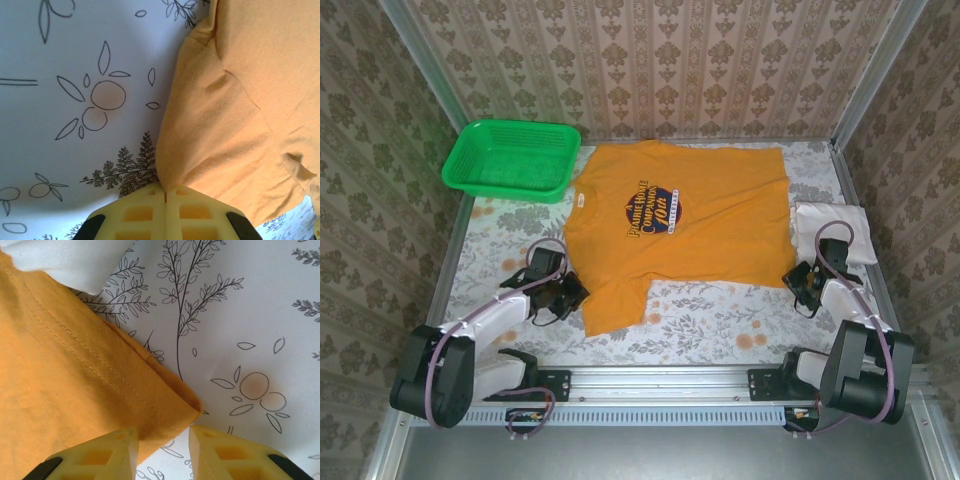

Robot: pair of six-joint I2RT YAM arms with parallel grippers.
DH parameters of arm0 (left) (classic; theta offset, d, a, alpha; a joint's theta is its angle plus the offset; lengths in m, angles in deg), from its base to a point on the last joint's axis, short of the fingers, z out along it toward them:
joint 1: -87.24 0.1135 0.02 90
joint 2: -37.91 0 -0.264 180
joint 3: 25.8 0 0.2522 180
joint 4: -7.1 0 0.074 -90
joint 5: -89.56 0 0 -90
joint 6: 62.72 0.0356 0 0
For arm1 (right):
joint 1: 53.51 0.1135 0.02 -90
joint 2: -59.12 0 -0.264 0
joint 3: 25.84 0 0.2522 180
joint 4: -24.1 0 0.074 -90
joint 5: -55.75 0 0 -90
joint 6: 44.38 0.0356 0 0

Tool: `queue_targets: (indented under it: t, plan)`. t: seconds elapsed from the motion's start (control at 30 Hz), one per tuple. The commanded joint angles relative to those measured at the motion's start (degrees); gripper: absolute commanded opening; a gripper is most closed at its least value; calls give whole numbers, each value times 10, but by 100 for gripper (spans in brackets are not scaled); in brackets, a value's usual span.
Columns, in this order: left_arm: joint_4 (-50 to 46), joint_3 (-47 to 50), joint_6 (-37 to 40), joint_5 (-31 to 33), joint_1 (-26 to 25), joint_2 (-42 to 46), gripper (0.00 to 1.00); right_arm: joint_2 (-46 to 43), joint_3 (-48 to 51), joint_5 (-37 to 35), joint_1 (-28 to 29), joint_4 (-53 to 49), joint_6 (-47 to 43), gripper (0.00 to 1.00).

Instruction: Fold and stack the t-shirts

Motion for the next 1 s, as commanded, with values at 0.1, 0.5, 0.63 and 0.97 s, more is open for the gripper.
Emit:
queue_targets:
  t: [0.1, 0.5, 0.63, 0.97]
  plan:
    - [2, -6, 13, -9, 4, -4, 0, 28, -4, 10, -2, 23, 1, 23]
    - [-3, -18, 20, -8, 4, -7, 0, -14, 1, -9, -1, 2, 1, 24]
    - [0, -17, 20, -9, 4, -9, 0, -7, 1, -16, -2, 11, -7, 35]
    - [5, -8, 15, -8, 4, 0, 0, 32, -7, -4, -1, 32, -4, 27]
